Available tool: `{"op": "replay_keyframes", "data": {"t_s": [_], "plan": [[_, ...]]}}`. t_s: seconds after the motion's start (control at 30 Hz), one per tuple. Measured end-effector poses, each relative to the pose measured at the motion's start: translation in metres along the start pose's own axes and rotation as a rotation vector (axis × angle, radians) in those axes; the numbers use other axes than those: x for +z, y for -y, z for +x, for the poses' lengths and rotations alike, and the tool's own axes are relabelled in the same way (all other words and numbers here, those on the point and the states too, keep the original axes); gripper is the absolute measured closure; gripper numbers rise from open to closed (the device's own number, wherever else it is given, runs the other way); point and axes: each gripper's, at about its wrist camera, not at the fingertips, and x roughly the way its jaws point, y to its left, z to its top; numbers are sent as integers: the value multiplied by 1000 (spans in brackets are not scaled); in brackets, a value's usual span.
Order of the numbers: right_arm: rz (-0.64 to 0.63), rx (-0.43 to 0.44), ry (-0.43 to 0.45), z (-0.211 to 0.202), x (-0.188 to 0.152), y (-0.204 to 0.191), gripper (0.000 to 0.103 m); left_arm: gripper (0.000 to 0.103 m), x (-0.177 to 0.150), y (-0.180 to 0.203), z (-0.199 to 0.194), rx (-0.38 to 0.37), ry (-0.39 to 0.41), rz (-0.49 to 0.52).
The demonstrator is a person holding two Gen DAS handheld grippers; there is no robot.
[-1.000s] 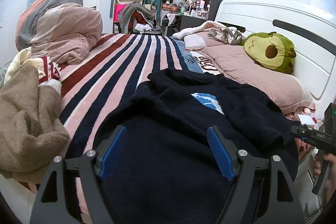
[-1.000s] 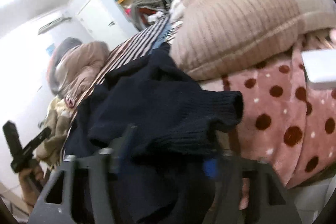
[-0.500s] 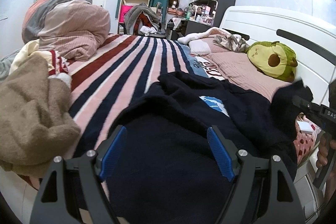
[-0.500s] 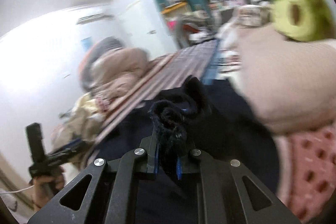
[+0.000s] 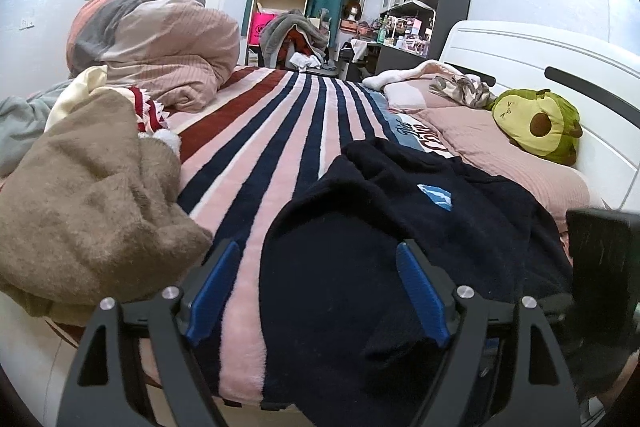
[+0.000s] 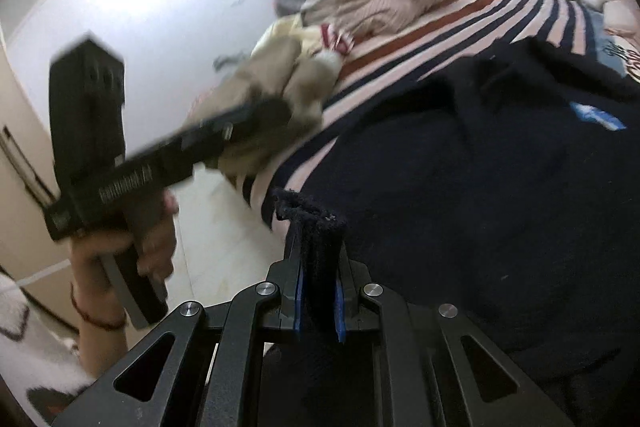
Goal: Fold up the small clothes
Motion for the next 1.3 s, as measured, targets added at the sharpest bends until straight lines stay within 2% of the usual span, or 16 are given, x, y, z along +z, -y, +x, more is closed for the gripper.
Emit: {"op": "replay_keyframes", "data": {"t_s": [0.2, 0.27, 0.33, 0.4, 0.57, 0.63, 0.73, 0.83, 1.03, 1.17, 1.3], "plan": [[24, 5, -22, 2, -9, 4, 89, 25, 0, 7, 4, -20, -16, 13], [37, 5, -4, -12, -7, 6, 72, 25, -1, 9, 7, -32, -30, 17], [44, -12, 43, -36, -5, 9, 61, 25, -2, 11, 10, -39, -43, 21], [58, -63, 101, -67, -7, 17, 56, 25, -4, 14, 14, -42, -55, 24], [175, -336, 226, -154, -27, 66, 49, 25, -4, 17, 23, -28, -78, 19], [215, -480, 241, -177, -30, 91, 46, 25, -3, 19, 26, -22, -75, 24], [221, -603, 235, -194, -29, 120, 44, 25, 3, 21, 33, -3, -74, 28], [192, -677, 220, -194, -15, 143, 44, 25, 11, 25, 43, -1, -74, 39], [84, -690, 204, -177, 29, 176, 44, 25, 23, 31, 63, 7, -71, 70], [22, -714, 132, -150, 52, 196, 45, 25, 24, 33, 71, 2, -74, 75], [-12, -793, 90, -134, 63, 213, 45, 25, 21, 34, 78, 18, -92, 94]]}}
